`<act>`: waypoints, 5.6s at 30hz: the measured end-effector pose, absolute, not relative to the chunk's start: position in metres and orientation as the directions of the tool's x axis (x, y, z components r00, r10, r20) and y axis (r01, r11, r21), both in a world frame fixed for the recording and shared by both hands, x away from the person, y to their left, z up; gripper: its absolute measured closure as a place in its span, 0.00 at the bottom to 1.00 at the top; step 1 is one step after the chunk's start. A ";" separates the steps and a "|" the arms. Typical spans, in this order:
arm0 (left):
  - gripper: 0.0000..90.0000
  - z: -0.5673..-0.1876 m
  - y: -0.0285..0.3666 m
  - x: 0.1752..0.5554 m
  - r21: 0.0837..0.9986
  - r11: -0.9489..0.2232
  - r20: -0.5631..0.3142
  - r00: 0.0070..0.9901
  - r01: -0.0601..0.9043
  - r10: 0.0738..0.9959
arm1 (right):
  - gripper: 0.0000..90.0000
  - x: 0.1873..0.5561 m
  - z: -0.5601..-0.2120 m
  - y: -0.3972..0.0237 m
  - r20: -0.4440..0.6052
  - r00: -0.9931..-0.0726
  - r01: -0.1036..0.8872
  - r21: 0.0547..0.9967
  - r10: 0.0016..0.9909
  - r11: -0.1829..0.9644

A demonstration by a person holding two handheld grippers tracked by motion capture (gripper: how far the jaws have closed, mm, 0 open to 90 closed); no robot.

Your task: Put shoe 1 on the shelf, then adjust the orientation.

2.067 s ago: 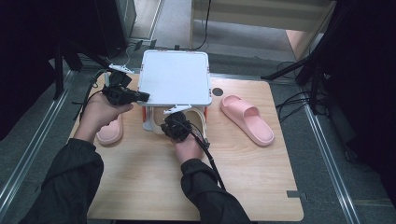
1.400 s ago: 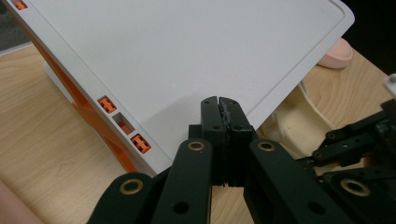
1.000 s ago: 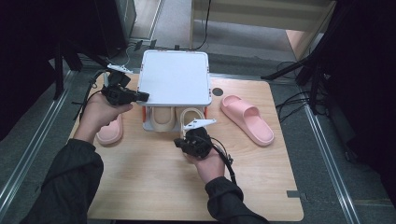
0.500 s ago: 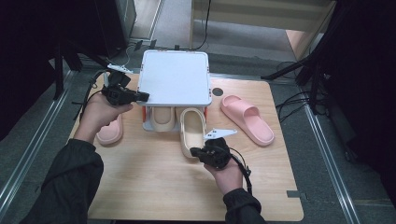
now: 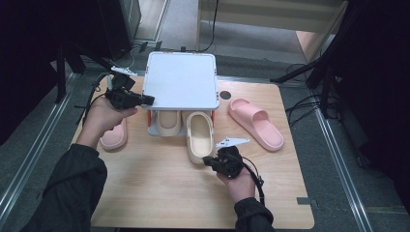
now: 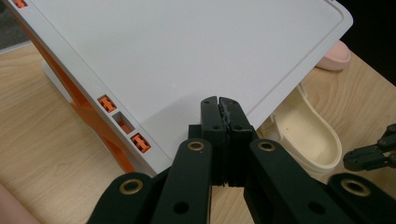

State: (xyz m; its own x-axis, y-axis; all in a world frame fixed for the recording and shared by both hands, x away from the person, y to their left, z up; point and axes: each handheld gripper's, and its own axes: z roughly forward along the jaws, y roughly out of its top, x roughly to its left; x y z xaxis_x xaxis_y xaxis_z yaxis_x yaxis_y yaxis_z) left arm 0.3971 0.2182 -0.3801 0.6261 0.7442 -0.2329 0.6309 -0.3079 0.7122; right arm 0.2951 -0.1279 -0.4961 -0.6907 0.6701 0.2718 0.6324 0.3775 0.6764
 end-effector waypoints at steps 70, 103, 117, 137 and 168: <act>0.40 -0.360 0.229 0.366 0.723 -0.268 -0.271 0.619 0.637 0.737 | 0.50 0.292 -0.471 -0.147 0.354 -0.760 0.587 0.734 0.545 0.342; 0.43 -0.423 0.314 0.358 0.704 -0.080 -0.295 0.393 0.705 0.871 | 0.49 0.289 -0.475 -0.151 0.337 -0.765 0.575 0.741 0.549 0.348; 0.50 -0.470 0.326 0.389 0.648 -0.061 -0.275 0.308 0.759 0.911 | 0.49 0.284 -0.478 -0.154 0.331 -0.756 0.584 0.731 0.565 0.353; 0.64 -0.499 0.311 0.436 0.610 -0.058 -0.207 0.229 0.790 0.951 | 0.49 0.262 -0.480 -0.186 0.332 -0.673 0.631 0.724 0.661 0.279; 0.94 -0.460 0.330 0.409 0.638 -0.048 -0.232 0.252 0.769 0.940 | 0.47 0.269 -0.480 -0.181 0.343 -0.681 0.630 0.725 0.647 0.279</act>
State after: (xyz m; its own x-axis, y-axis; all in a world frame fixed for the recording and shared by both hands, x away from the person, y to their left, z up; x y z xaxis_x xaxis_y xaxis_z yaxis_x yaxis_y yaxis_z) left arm 0.4087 0.3298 -0.4603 0.2517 0.9395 -0.2322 0.7687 -0.0483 0.6378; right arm 0.2685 -0.1808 -0.4797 -0.6808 0.6473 0.3430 0.6302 0.2789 0.7246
